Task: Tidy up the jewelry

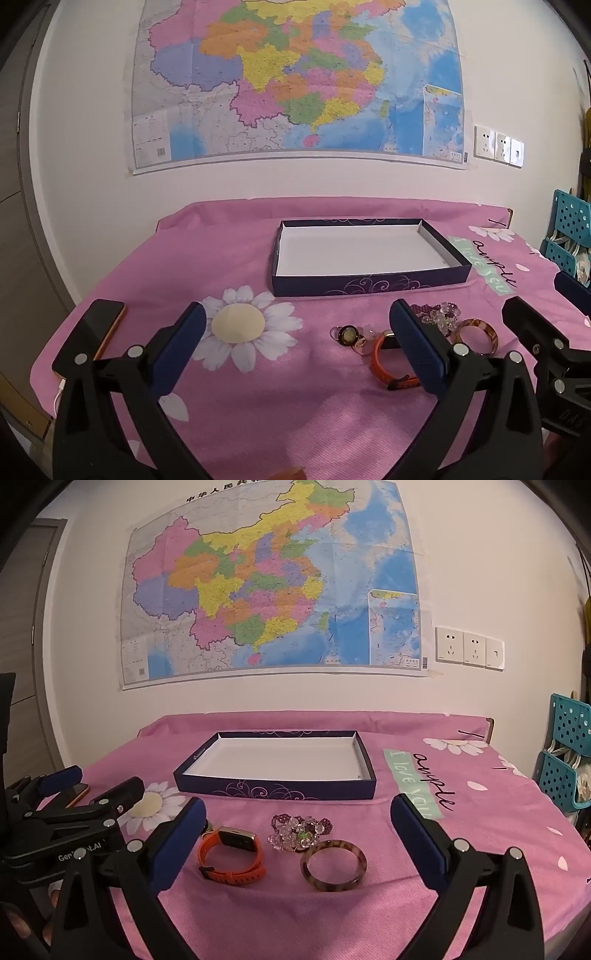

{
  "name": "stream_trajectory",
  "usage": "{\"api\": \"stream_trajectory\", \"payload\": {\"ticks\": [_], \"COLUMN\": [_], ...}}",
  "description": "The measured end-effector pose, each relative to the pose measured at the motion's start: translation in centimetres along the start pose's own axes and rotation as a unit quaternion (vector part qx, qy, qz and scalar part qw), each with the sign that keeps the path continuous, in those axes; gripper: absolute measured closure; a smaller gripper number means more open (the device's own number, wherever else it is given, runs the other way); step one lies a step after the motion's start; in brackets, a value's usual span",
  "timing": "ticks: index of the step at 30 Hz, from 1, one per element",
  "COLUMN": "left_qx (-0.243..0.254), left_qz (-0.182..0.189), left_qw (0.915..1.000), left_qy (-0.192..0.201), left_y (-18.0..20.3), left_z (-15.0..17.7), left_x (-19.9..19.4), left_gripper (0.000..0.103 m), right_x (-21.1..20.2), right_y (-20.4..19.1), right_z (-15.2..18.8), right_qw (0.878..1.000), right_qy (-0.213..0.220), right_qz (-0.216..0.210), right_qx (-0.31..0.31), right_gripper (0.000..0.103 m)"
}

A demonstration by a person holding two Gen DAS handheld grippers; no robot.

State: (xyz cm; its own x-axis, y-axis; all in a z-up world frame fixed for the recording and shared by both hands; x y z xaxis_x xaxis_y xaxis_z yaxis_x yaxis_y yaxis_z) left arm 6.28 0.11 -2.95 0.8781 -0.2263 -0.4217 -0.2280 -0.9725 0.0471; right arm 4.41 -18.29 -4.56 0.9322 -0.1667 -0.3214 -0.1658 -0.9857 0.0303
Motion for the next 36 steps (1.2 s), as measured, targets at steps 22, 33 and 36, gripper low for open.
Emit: {"api": "stream_trajectory", "payload": {"ticks": [22,33,36], "left_qx": [-0.005,-0.005,-0.005], "left_qz": [0.001,0.001,0.001], "left_qw": [1.0,1.0,1.0], "left_qy": [0.003,0.003,0.003], "left_y": [-0.1,-0.1,-0.09], "left_z": [0.16,0.15,0.14], "left_x": [0.09,0.07,0.07], "left_gripper": [0.005,0.005,0.005], "right_x": [-0.09,-0.09,-0.06], "right_y": [0.04,0.13,0.09], "right_z": [0.24,0.28,0.24], "right_qw": [1.0,1.0,1.0], "right_qy": [-0.002,-0.002,-0.002], "right_qz": [0.0,0.0,-0.001], "right_qx": [0.001,0.001,0.0], "right_gripper": [0.006,0.006,0.006]}}
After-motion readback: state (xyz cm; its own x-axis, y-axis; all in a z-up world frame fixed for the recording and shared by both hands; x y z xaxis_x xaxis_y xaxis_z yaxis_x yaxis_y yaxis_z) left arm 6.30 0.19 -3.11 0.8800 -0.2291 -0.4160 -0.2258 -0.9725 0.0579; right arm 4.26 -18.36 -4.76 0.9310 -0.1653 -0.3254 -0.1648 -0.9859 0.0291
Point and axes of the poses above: each gripper's, at about its wrist camera, not at the fingertips, and x roughly the way its jaws point, y to its right, z to its underside, the point moved 7 cm from there along x, roughly the way its jaws point, and after that the axes turned 13 degrees about z, right-handed, at the moved point
